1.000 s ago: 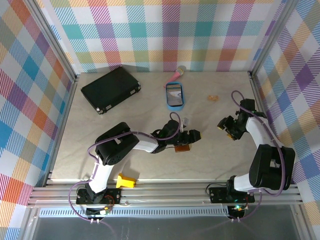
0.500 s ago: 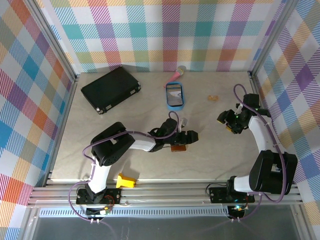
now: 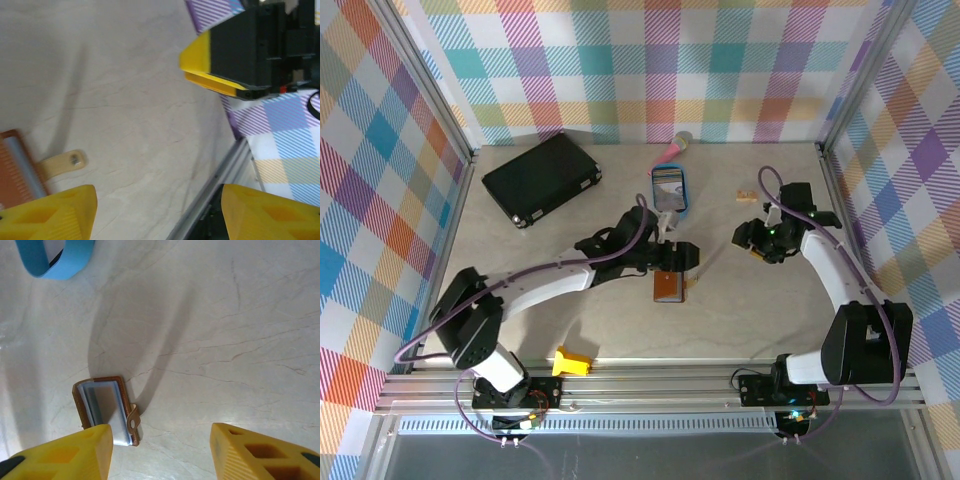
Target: Put the credit cards into the card holder
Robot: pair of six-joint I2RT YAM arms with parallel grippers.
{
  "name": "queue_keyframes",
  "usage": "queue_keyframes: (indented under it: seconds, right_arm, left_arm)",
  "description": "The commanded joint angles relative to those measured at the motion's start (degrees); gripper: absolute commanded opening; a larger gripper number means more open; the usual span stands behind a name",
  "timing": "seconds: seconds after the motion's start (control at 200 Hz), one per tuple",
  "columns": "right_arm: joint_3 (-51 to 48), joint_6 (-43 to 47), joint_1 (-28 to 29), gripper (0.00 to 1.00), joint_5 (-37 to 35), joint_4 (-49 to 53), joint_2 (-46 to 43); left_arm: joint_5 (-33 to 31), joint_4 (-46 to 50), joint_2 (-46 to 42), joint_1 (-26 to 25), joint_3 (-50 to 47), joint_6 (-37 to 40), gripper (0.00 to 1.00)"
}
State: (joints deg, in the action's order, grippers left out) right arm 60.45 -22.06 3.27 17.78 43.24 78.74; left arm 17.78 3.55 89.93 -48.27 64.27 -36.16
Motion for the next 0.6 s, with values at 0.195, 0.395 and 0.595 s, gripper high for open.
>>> queue_keyframes:
  seconds: [0.195,0.395,0.595]
  right_arm:
    - [-0.1,3.2,4.8,0.51,4.2,1.5,2.3]
    - [0.5,2.7,5.1,0.51,4.6,1.2,3.6]
    - [1.7,2.8,5.0,0.5,4.5,1.4,5.2]
  left_arm:
    - [1.4,10.1,-1.1,8.5,-4.9,2.4,0.41]
    - [4.2,9.8,5.7,8.7,-3.4,4.6,0.05]
    - [5.0,6.8,9.9,8.5,-3.3,4.5,0.0]
